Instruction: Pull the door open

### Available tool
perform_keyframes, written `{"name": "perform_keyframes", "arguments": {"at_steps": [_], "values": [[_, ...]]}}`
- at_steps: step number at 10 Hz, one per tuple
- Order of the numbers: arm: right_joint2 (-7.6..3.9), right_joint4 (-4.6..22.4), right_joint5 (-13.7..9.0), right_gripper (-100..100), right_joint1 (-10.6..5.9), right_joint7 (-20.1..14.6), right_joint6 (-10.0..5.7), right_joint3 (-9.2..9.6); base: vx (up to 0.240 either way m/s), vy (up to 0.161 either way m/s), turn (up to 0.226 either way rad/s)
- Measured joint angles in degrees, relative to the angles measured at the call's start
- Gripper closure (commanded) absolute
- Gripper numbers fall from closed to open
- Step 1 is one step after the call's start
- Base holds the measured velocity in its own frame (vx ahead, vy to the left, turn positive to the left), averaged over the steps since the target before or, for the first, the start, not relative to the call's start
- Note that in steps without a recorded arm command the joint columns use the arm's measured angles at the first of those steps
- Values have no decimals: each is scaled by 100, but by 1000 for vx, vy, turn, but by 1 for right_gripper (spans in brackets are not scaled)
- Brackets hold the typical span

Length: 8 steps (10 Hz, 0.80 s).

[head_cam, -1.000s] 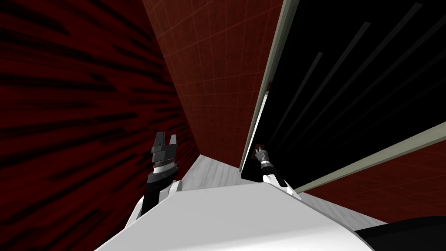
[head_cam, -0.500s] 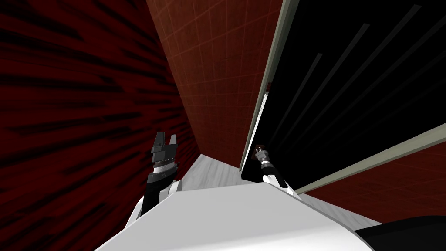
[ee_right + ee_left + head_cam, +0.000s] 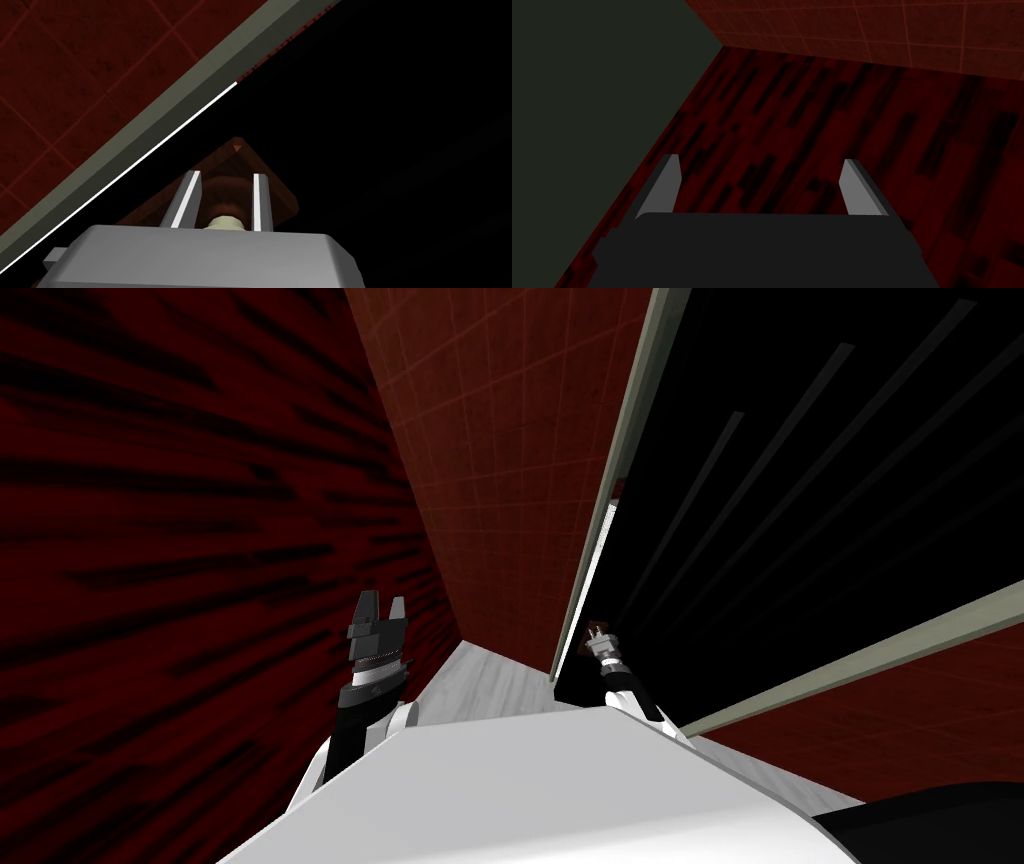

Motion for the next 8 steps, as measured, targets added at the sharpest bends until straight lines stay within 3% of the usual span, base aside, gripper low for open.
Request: {"name": "perform_keyframes", "arguments": {"at_steps": [3, 5, 8], "values": [[40, -105, -18, 100, 63, -431, 37, -31, -22, -11, 26], [-9, -83, -37, 100, 80, -717, -6, -27, -18, -8, 36], [30, -123, -45, 100, 120, -1138, -29, -43, -21, -11, 32]]}}
